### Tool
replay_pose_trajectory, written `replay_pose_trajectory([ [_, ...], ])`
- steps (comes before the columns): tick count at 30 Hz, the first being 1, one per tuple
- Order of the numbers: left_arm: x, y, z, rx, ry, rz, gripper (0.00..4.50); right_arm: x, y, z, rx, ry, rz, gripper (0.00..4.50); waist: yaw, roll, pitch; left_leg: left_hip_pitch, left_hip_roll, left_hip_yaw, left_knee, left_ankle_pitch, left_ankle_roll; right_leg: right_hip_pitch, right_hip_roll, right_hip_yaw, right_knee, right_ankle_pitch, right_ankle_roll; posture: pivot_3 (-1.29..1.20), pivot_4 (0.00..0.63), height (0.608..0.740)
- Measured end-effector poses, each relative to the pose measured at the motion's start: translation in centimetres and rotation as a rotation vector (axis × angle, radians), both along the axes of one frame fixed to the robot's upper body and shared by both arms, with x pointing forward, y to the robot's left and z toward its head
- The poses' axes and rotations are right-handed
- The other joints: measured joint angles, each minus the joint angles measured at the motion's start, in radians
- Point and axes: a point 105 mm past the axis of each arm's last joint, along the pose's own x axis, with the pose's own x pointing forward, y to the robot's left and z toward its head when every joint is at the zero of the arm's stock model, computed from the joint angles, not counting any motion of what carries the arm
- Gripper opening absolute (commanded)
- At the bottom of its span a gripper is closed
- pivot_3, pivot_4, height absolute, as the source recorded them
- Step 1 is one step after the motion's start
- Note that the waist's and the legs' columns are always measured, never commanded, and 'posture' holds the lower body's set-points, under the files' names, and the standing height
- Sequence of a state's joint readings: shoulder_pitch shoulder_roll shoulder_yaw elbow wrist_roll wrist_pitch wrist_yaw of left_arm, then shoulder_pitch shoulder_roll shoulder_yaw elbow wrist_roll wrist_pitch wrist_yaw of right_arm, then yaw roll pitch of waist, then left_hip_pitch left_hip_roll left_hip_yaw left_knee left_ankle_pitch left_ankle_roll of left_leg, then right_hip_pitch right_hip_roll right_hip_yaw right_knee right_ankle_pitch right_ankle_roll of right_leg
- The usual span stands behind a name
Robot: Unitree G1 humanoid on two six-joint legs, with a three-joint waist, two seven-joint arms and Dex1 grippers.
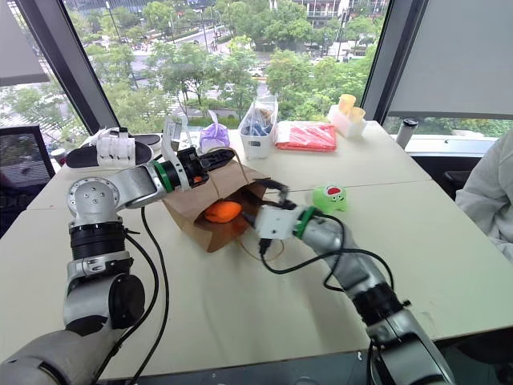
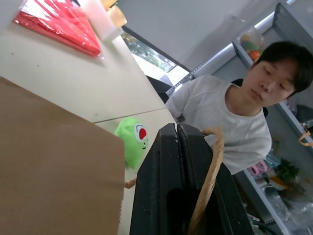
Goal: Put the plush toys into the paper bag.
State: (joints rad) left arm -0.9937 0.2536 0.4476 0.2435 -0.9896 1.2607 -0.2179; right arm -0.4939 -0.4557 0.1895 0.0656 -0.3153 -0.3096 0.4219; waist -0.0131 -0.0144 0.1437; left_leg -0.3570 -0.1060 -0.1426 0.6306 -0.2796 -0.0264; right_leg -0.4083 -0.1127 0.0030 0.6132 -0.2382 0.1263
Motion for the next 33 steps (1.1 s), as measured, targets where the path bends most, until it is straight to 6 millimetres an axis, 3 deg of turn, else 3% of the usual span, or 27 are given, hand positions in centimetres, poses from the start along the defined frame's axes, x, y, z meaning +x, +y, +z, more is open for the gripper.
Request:
replay_pose_trajectory([
  [4, 0.1, -0.1, -0.2, -0.002, 0.007, -0.002, 0.00, 1.9, -4.4, 1.9, 0.222, 0.013, -0.218, 4.48, -0.005, 0.000, 0.000, 0.001, 0.001, 0.002, 0.000, 0.000, 0.000, 0.000, 0.001, 0.002, 0.000, 0.000, 0.000, 0.00, 0.150, 0.740],
  [6, 0.1, -0.2, -0.2, -0.003, 0.007, -0.004, 0.00, 3.7, -6.2, 1.8, 0.277, 0.059, -0.342, 4.48, -0.005, 0.000, 0.000, 0.001, 0.001, 0.002, 0.000, 0.001, -0.001, 0.000, 0.001, 0.002, 0.001, 0.000, 0.000, 0.00, 0.150, 0.740],
  [12, 0.1, -0.3, -0.2, -0.002, 0.005, -0.008, 0.00, 8.1, -9.1, -3.0, 0.401, 0.312, -0.624, 4.48, -0.005, 0.000, 0.000, 0.000, 0.001, 0.002, -0.001, 0.000, 0.000, -0.002, 0.001, 0.004, 0.000, 0.000, 0.000, 0.00, 0.150, 0.740],
  [19, 0.1, -0.1, -0.4, 0.003, 0.005, 0.003, 0.00, 10.0, -10.3, -6.1, 0.431, 0.454, -0.756, 4.48, -0.007, 0.000, 0.000, 0.000, 0.000, 0.002, -0.002, 0.000, 0.000, -0.002, 0.001, 0.004, 0.000, 0.000, 0.000, 0.00, 0.150, 0.740],
  [22, 0.0, 0.0, -0.6, 0.007, 0.005, 0.009, 0.00, 10.1, -10.7, -7.3, 0.413, 0.494, -0.796, 3.66, -0.007, 0.000, 0.000, 0.000, 0.000, 0.002, -0.001, 0.000, 0.000, -0.002, 0.001, 0.004, 0.000, 0.000, 0.000, 0.00, 0.150, 0.740],
  [30, -0.1, 0.1, -0.7, 0.009, 0.006, 0.013, 0.00, 10.1, -11.0, -7.6, 0.380, 0.474, -0.817, 0.04, -0.006, 0.000, 0.000, 0.000, 0.000, 0.002, -0.001, 0.000, 0.000, -0.001, 0.001, 0.004, 0.000, 0.000, 0.000, 0.00, 0.150, 0.740],
  [33, -0.1, 0.1, -0.7, 0.009, 0.006, 0.012, 0.00, 10.0, -11.2, -7.2, 0.374, 0.453, -0.800, 0.04, -0.005, 0.000, 0.000, 0.000, 0.000, 0.002, -0.001, 0.000, 0.000, -0.001, 0.001, 0.004, 0.000, 0.000, 0.000, 0.00, 0.150, 0.740],
])
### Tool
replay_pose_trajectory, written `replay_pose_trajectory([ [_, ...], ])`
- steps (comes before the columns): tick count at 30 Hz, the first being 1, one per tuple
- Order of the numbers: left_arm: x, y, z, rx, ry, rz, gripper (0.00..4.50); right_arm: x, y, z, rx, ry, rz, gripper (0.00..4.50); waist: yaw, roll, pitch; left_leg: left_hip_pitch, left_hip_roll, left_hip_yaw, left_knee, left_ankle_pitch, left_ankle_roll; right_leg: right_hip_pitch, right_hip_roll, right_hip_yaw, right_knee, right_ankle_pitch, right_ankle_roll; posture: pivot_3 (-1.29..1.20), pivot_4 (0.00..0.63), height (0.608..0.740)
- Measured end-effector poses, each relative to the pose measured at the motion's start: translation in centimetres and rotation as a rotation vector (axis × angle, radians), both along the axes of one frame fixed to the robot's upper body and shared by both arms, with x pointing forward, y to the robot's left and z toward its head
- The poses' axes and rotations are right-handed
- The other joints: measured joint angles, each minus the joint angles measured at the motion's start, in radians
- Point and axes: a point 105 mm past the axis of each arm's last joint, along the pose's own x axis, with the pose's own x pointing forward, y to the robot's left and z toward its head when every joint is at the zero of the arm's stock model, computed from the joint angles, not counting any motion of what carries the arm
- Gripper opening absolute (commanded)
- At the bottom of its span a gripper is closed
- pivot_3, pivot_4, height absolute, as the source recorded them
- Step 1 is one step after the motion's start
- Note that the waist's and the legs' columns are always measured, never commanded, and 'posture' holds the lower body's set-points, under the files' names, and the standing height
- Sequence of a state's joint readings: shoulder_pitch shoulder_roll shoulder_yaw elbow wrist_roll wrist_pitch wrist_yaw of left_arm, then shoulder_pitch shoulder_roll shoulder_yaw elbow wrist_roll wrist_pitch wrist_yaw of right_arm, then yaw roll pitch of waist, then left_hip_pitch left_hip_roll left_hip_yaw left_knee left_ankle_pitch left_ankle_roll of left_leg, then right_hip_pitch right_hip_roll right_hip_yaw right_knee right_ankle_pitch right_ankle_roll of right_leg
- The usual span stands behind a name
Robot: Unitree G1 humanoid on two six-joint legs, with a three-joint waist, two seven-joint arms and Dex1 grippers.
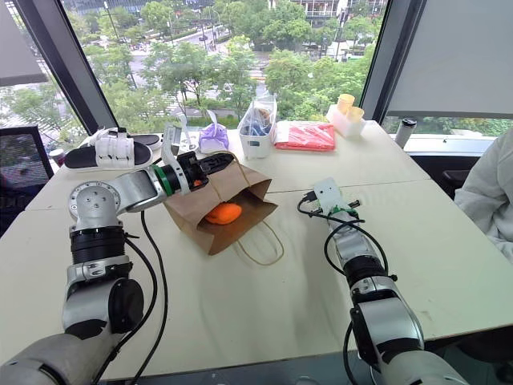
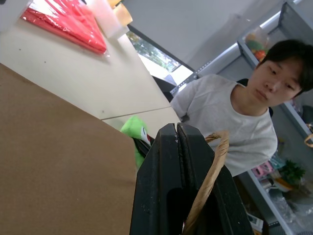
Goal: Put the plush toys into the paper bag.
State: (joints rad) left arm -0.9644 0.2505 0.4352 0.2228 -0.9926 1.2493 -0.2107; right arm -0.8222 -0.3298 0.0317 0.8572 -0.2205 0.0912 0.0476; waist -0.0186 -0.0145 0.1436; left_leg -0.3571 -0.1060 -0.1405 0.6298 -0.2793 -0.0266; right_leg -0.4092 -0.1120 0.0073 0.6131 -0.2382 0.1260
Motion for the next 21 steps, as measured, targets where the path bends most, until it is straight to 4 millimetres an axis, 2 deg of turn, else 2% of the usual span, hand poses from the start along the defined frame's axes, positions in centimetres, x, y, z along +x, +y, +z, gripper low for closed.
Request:
replay_pose_trajectory([
  [2, 0.0, 0.1, 0.0, -0.001, -0.001, 0.002, 0.00, -0.7, 0.6, 1.0, 0.013, -0.054, 0.087, 0.04, -0.001, 0.000, 0.000, -0.001, 0.000, 0.000, 0.000, 0.000, 0.000, -0.001, 0.000, 0.000, 0.000, 0.000, 0.000, 0.00, 0.150, 0.740],
  [5, 0.0, 0.0, 0.1, -0.007, -0.002, -0.002, 0.00, -2.2, 3.3, 3.6, 0.032, -0.134, 0.298, 0.04, -0.004, 0.000, 0.000, -0.001, 0.000, 0.000, -0.001, 0.000, 0.000, -0.001, 0.000, 0.000, 0.000, 0.000, 0.000, 0.00, 0.150, 0.740],
  [9, 0.3, 0.0, 0.5, -0.022, 0.003, -0.002, 0.00, -6.5, 7.7, 6.5, 0.066, -0.187, 0.613, 0.04, -0.001, 0.000, 0.000, 0.000, 0.001, 0.000, 0.000, 0.000, 0.000, -0.001, 0.002, 0.000, 0.000, 0.000, 0.000, 0.00, 0.150, 0.740],
  [14, 0.8, 0.5, 1.6, -0.070, 0.004, 0.008, 0.00, -11.4, 12.4, 6.7, 0.107, -0.116, 0.899, 0.04, 0.005, 0.000, 0.000, 0.000, 0.001, -0.001, 0.001, 0.000, 0.000, 0.000, 0.002, 0.000, 0.000, 0.000, 0.000, 0.00, 0.150, 0.740],
  [18, 0.8, 0.1, 2.8, -0.086, -0.018, -0.002, 0.00, -12.2, 15.4, 6.4, 0.132, -0.089, 0.987, 0.04, 0.004, 0.000, 0.000, 0.001, 0.001, -0.001, 0.001, 0.000, 0.000, 0.000, 0.002, 0.000, 0.000, 0.000, 0.000, 0.00, 0.150, 0.740],
  [21, 0.8, -0.1, 2.8, -0.088, -0.015, -0.008, 0.00, -11.5, 17.6, 5.7, 0.139, -0.069, 1.008, 0.04, 0.002, 0.000, 0.000, 0.000, 0.001, -0.001, 0.000, 0.000, 0.000, -0.001, 0.002, 0.000, 0.001, 0.000, 0.000, 0.00, 0.150, 0.740],
])
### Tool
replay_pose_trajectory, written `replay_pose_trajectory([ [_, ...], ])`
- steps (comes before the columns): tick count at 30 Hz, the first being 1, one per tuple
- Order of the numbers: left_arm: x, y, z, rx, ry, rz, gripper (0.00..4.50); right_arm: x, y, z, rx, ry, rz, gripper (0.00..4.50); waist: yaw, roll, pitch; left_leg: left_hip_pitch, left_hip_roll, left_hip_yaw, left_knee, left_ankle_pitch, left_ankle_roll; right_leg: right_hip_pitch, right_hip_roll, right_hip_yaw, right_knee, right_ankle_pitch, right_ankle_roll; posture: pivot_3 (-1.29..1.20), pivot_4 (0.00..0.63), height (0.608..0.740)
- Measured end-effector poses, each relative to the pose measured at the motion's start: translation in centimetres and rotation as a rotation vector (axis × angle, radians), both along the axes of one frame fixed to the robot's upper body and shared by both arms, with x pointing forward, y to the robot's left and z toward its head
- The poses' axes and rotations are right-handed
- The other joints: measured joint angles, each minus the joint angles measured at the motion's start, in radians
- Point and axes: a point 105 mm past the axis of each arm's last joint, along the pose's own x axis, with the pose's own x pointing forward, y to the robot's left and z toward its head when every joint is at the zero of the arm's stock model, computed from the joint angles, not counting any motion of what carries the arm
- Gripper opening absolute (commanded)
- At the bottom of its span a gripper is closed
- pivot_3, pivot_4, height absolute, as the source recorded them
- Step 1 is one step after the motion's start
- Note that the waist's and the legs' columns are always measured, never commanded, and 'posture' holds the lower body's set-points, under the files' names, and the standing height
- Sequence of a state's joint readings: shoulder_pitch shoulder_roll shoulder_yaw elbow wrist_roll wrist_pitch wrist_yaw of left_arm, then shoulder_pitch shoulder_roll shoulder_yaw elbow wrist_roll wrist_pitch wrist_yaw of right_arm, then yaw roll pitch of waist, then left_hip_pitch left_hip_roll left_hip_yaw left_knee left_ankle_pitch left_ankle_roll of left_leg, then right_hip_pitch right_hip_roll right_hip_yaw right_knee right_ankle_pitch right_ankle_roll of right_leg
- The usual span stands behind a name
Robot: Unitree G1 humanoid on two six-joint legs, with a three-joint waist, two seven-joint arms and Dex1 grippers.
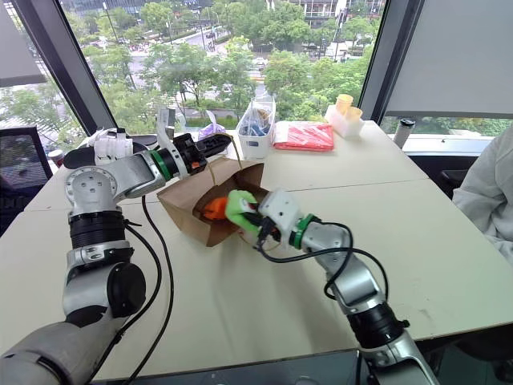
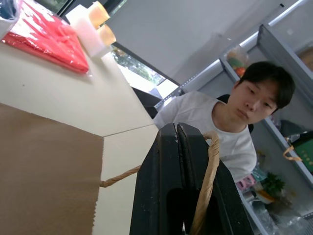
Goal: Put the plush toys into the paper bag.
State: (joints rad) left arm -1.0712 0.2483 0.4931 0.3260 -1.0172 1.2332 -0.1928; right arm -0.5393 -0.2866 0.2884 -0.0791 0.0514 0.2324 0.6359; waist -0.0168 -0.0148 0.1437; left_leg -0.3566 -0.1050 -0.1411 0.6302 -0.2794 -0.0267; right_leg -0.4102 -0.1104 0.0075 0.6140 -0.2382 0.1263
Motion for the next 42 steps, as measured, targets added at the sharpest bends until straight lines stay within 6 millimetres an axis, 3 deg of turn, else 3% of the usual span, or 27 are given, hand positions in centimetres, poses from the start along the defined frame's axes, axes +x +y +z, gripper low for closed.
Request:
replay_pose_trajectory([
  [3, 0.0, -0.1, -0.1, -0.002, 0.005, -0.002, 0.00, 0.7, 0.8, -0.3, -0.006, -0.003, -0.007, 0.04, 0.003, 0.000, 0.000, 0.000, 0.000, -0.001, 0.000, 0.000, 0.000, 0.000, 0.000, 0.000, 0.000, 0.000, 0.000, 0.00, 0.150, 0.740],
  [8, -0.4, -0.3, -0.2, -0.011, 0.009, -0.020, 0.00, 5.2, 2.0, -0.8, -0.097, -0.082, -0.148, 0.04, -0.002, 0.000, 0.000, 0.000, 0.000, 0.000, -0.001, 0.000, 0.000, -0.001, 0.000, 0.001, 0.000, 0.000, 0.000, 0.00, 0.150, 0.740],
  [13, -0.8, -0.1, -0.8, -0.008, 0.024, -0.029, 0.00, 7.7, 1.1, -1.2, -0.172, -0.154, -0.259, 0.04, -0.005, 0.000, 0.000, -0.001, -0.001, 0.000, -0.001, 0.000, 0.000, -0.002, -0.001, 0.001, 0.000, 0.000, 0.000, 0.00, 0.150, 0.740],
  [18, -0.9, -0.1, -0.9, -0.005, 0.025, -0.026, 0.00, 8.6, 1.1, -1.9, -0.208, -0.175, -0.282, 0.04, -0.007, 0.000, 0.000, -0.001, -0.001, 0.000, -0.001, 0.000, 0.000, -0.002, 0.000, 0.001, 0.000, 0.000, 0.000, 0.00, 0.150, 0.740],
  [21, -0.9, -0.1, -0.8, -0.007, 0.026, -0.027, 0.00, 8.3, 1.8, -2.3, -0.204, -0.176, -0.255, 1.19, -0.017, 0.000, 0.000, -0.001, -0.001, -0.001, -0.001, 0.000, 0.000, -0.001, 0.000, 0.001, 0.000, 0.000, 0.000, 0.00, 0.150, 0.740],
  [27, -1.0, -0.1, -0.7, -0.015, 0.024, -0.030, 0.00, 7.7, 2.0, -2.3, -0.187, -0.196, -0.216, 4.33, -0.028, 0.000, 0.000, -0.001, -0.001, -0.001, -0.001, 0.000, 0.000, -0.001, 0.000, 0.001, 0.000, 0.000, 0.000, 0.00, 0.150, 0.740],
  [36, -0.8, -0.2, -0.8, -0.022, 0.032, -0.028, 0.00, 5.9, 1.6, -1.5, -0.117, -0.228, -0.171, 4.43, -0.027, 0.000, 0.000, -0.001, -0.001, -0.001, -0.001, 0.000, 0.000, -0.001, 0.000, 0.001, 0.000, 0.000, 0.000, 0.00, 0.150, 0.740],
  [42, -0.6, 0.0, -0.8, -0.031, 0.033, -0.018, 0.00, 3.5, -2.2, -0.7, 0.084, -0.106, -0.221, 4.43, -0.019, 0.000, 0.000, -0.001, -0.001, -0.001, -0.001, 0.000, 0.000, 0.000, 0.000, 0.001, -0.001, 0.000, 0.000, 0.00, 0.150, 0.740],
])
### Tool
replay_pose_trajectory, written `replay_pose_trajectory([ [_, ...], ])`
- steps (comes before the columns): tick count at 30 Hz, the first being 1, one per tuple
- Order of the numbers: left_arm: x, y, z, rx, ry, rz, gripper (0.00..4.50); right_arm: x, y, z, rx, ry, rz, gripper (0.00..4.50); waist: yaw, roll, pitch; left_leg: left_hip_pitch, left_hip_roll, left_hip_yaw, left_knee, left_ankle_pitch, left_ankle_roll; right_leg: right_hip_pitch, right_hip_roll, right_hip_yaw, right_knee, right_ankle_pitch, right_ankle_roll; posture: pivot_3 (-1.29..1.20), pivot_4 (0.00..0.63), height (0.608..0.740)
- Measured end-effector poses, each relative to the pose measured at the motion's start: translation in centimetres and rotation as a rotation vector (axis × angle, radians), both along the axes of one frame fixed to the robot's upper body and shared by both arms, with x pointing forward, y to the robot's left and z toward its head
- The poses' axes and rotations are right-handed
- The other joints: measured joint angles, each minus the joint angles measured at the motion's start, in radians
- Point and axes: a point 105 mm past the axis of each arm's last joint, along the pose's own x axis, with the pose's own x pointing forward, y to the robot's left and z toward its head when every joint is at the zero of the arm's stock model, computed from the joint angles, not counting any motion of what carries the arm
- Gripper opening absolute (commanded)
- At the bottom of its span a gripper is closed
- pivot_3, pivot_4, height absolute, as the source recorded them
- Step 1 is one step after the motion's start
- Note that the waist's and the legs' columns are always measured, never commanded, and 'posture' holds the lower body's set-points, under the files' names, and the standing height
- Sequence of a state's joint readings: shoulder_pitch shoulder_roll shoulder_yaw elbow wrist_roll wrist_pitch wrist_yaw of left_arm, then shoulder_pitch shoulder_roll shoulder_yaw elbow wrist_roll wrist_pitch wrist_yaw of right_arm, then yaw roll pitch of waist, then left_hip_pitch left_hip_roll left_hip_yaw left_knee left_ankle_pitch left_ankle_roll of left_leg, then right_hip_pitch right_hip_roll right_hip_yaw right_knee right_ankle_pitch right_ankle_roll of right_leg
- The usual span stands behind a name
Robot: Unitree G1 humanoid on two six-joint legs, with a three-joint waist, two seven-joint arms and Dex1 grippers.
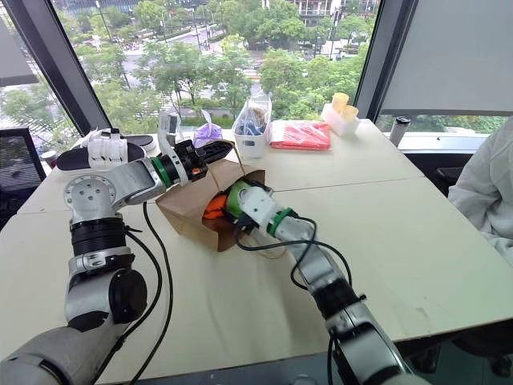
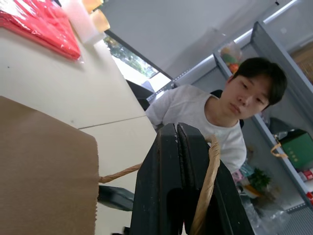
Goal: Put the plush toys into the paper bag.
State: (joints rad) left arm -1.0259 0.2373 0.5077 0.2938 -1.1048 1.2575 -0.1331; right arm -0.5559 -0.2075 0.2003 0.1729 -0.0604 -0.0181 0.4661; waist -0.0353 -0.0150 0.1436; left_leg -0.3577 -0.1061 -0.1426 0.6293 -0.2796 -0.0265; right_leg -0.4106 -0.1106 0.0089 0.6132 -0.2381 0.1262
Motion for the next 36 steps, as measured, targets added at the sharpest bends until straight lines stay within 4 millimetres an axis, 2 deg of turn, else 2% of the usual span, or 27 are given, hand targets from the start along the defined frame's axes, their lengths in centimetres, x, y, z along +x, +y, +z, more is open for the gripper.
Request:
replay_pose_trajectory([
  [5, 0.0, 0.1, 0.1, -0.004, -0.003, -0.002, 0.00, -0.7, -6.3, -1.0, 0.068, 0.164, -0.169, 4.43, 0.013, 0.000, 0.000, 0.001, 0.001, 0.001, 0.000, 0.000, 0.000, 0.000, 0.001, 0.000, 0.000, 0.000, 0.000, 0.00, 0.150, 0.740],
  [7, 0.0, 0.5, 0.1, 0.000, -0.002, 0.010, 0.00, -1.3, -9.0, -3.4, 0.100, 0.317, -0.252, 4.43, 0.019, 0.000, 0.000, 0.001, 0.001, 0.001, 0.000, 0.000, 0.000, 0.000, 0.001, 0.001, 0.000, 0.000, 0.000, 0.00, 0.150, 0.740],
  [10, 0.2, 1.1, 0.2, -0.004, 0.000, 0.024, 0.00, -2.6, -11.0, -6.0, 0.237, 0.542, -0.313, 4.43, 0.021, 0.000, 0.000, 0.001, 0.001, 0.002, 0.000, 0.000, 0.000, 0.000, 0.001, 0.002, 0.000, 0.000, 0.000, 0.00, 0.150, 0.740],
  [12, 0.2, 1.1, 0.2, -0.007, 0.002, 0.026, 0.00, -3.7, -10.4, -6.5, 0.394, 0.673, -0.272, 4.43, 0.021, 0.000, 0.000, 0.001, 0.002, 0.002, 0.000, 0.000, 0.000, 0.000, 0.002, 0.003, 0.000, 0.000, 0.000, 0.00, 0.150, 0.740],
  [15, 0.2, 1.1, 0.2, -0.008, 0.002, 0.026, 0.00, -4.9, -8.5, -6.5, 0.499, 0.778, -0.184, 4.43, 0.022, 0.000, 0.000, 0.001, 0.002, 0.002, 0.000, 0.000, 0.000, 0.000, 0.002, 0.003, 0.000, 0.000, 0.000, 0.00, 0.150, 0.740],
  [19, 0.2, 1.1, 0.2, -0.010, 0.001, 0.026, 0.00, -5.6, -6.6, -6.4, 0.628, 0.870, -0.119, 4.43, 0.023, 0.000, 0.000, 0.001, 0.002, 0.002, 0.000, 0.000, 0.000, 0.000, 0.002, 0.003, 0.000, 0.000, 0.000, 0.00, 0.150, 0.740],
  [23, 0.2, 1.0, 0.2, -0.012, 0.001, 0.024, 0.00, -6.6, -5.8, -7.9, 0.645, 0.961, -0.118, 4.43, 0.025, 0.000, 0.000, 0.001, 0.001, 0.002, 0.000, 0.000, 0.001, 0.000, 0.002, 0.004, 0.000, 0.000, 0.000, 0.00, 0.150, 0.740],
  [25, 0.2, 1.0, 0.2, -0.013, 0.001, 0.024, 0.00, -6.6, -5.4, -8.0, 0.635, 0.967, -0.110, 4.43, 0.024, 0.000, 0.000, 0.001, 0.001, 0.002, 0.000, 0.000, 0.001, 0.000, 0.002, 0.004, 0.000, 0.000, 0.000, 0.00, 0.150, 0.740],
  [28, 0.2, 1.0, 0.2, -0.013, 0.001, 0.023, 0.00, -6.5, -5.0, -8.1, 0.638, 0.971, -0.112, 3.66, 0.021, 0.000, 0.000, 0.001, 0.002, 0.002, 0.000, 0.000, 0.001, 0.000, 0.003, 0.004, 0.000, 0.000, 0.000, 0.00, 0.150, 0.740],
  [31, 0.2, 1.0, 0.2, -0.013, 0.001, 0.023, 0.00, -6.3, -4.8, -8.3, 0.663, 0.977, -0.120, 2.22, 0.021, 0.000, 0.000, 0.001, 0.002, 0.002, 0.000, 0.000, 0.001, -0.001, 0.003, 0.004, 0.001, 0.000, 0.000, 0.00, 0.150, 0.740],
  [35, 0.2, 1.0, 0.2, -0.013, 0.000, 0.024, 0.00, -5.5, -4.9, -6.9, 0.690, 0.926, -0.108, 0.17, 0.023, 0.000, 0.000, 0.001, 0.002, 0.002, 0.000, 0.000, 0.001, 0.000, 0.003, 0.004, 0.001, 0.000, 0.000, 0.00, 0.150, 0.740],
  [36, 0.2, 1.1, 0.2, -0.014, -0.002, 0.024, 0.00, -5.4, -5.0, -6.6, 0.696, 0.916, -0.105, 0.07, 0.024, 0.000, 0.000, 0.001, 0.002, 0.002, 0.000, 0.000, 0.001, 0.000, 0.003, 0.004, 0.001, 0.000, 0.000, 0.00, 0.150, 0.740],
])
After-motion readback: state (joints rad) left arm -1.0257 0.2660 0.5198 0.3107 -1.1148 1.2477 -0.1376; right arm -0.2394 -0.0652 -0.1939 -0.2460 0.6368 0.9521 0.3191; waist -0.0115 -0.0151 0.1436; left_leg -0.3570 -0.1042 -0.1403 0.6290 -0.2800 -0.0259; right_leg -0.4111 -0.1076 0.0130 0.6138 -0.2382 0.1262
